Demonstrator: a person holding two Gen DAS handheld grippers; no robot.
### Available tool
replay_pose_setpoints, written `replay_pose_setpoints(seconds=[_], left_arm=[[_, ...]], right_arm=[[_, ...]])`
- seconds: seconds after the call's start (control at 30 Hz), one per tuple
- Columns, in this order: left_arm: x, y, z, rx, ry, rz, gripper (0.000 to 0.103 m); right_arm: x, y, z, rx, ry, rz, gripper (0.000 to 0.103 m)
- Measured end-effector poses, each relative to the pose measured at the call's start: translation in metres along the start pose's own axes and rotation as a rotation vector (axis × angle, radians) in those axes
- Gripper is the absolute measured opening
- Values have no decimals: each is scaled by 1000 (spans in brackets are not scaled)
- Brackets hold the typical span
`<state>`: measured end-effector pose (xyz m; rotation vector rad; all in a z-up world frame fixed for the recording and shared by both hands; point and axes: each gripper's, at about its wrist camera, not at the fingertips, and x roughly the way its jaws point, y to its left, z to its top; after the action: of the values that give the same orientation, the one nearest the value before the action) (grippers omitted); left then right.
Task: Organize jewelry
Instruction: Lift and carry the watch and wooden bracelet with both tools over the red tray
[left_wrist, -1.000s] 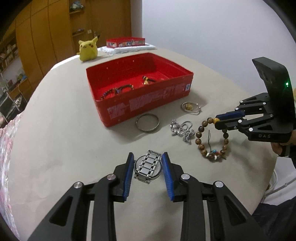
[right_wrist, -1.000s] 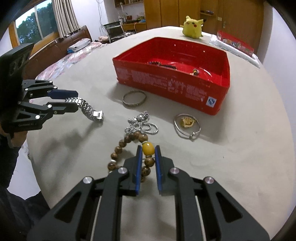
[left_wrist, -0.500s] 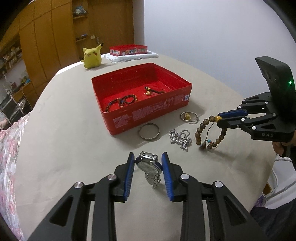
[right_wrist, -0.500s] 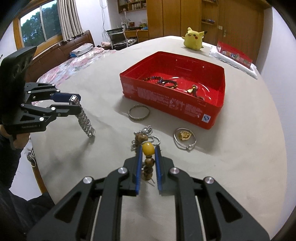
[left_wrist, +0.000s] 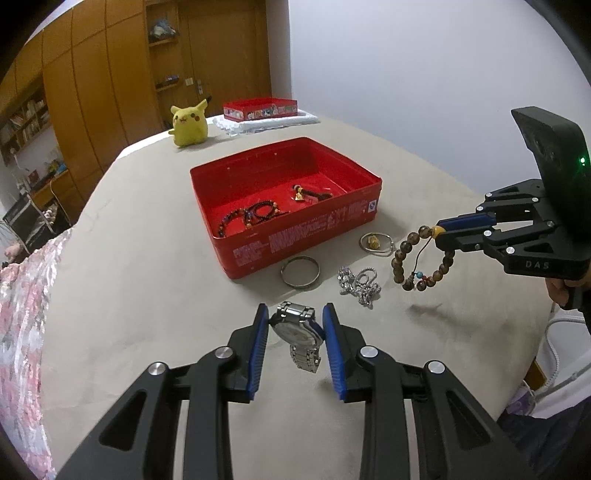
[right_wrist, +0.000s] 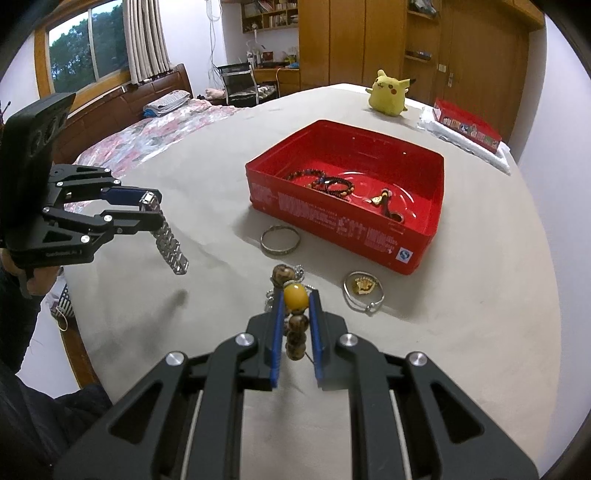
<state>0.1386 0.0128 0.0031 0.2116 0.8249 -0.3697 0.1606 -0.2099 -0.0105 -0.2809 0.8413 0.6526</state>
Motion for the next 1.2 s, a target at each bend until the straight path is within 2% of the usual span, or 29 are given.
replay_pose_setpoints(seconds=[0.67, 1.2], left_arm=[[-10, 1, 17, 28, -26, 33, 30], [-10, 13, 47, 43, -49, 54, 30]], right_arm=[[-17, -7, 13, -3, -36, -18, 11], [-39, -31, 52, -21, -105, -75, 11]])
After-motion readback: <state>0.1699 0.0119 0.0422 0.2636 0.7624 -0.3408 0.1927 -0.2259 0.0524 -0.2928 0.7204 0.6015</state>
